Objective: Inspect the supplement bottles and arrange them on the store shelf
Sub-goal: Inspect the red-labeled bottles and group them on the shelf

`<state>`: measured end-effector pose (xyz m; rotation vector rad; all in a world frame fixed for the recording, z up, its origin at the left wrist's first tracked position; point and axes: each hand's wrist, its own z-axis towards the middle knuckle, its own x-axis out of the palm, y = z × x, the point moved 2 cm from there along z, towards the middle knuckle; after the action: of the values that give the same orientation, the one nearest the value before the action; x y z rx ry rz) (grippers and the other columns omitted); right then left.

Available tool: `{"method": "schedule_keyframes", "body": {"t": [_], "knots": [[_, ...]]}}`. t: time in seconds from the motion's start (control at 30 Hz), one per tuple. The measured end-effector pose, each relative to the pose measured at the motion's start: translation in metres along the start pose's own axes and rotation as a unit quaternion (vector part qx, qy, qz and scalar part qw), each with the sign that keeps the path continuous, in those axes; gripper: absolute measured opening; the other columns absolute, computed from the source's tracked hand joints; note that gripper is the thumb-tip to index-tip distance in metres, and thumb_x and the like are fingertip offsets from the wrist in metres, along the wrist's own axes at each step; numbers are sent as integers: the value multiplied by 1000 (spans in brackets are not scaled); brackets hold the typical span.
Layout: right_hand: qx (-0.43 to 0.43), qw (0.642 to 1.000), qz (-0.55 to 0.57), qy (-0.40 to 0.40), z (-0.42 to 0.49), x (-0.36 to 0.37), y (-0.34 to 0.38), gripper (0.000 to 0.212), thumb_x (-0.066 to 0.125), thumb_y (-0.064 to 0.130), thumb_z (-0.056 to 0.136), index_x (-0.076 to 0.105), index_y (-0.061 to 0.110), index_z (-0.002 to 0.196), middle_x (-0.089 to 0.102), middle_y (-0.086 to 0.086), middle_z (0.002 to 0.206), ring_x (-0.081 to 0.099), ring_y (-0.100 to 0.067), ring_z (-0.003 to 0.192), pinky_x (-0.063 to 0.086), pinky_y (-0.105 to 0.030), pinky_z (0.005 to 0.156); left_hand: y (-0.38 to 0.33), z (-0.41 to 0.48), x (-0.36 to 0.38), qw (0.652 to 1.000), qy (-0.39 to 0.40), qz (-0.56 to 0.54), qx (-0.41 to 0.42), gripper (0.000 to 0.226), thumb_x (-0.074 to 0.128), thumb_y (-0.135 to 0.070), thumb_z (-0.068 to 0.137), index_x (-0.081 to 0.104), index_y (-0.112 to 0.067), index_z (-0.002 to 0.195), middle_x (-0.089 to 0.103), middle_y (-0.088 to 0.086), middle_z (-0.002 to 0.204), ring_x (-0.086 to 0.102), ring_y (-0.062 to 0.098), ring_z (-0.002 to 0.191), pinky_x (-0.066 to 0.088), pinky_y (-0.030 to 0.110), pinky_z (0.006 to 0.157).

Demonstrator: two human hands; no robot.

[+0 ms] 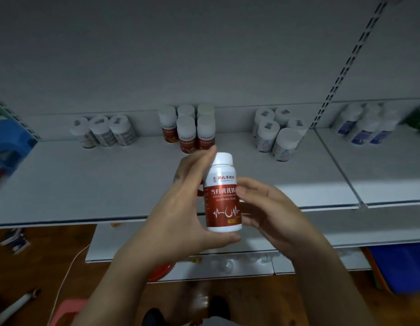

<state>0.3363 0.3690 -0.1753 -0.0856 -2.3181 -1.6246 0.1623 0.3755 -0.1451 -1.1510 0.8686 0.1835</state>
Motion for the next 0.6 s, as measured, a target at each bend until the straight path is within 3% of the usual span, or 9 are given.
{"method": "schedule_keyframes", "body": {"t": [0.2, 0.43, 0.6], "knots": [[14, 997, 42, 65, 4, 2, -2, 58, 64, 12, 79, 51, 11, 136, 67, -24, 119, 63, -38, 112, 51, -47, 98, 6, 2, -2, 1000, -8, 9, 6, 125, 88, -50, 55, 1, -55, 145, 4, -46, 137, 22, -22, 126, 26, -5, 94], [-28, 999, 21, 34, 6, 6, 3, 55, 65, 9, 73, 56, 11, 126, 70, -22, 108, 67, -31, 91, 54, -36, 76, 10, 5, -4, 999, 14, 39, 11, 126, 84, -49, 63, -11, -53, 146, -1, -42, 141, 14, -24, 129, 21, -5, 98], [-44, 999, -24, 6, 9, 8, 4, 58, 71, 9, 67, 59, 15, 123, 71, -13, 105, 70, -23, 90, 56, -28, 74, 11, 9, -6, 996, 11, 87, 20, 127, 83, -48, 65, -12, -42, 149, 5, -24, 152, 17, 2, 143, 24, 26, 116]]}}
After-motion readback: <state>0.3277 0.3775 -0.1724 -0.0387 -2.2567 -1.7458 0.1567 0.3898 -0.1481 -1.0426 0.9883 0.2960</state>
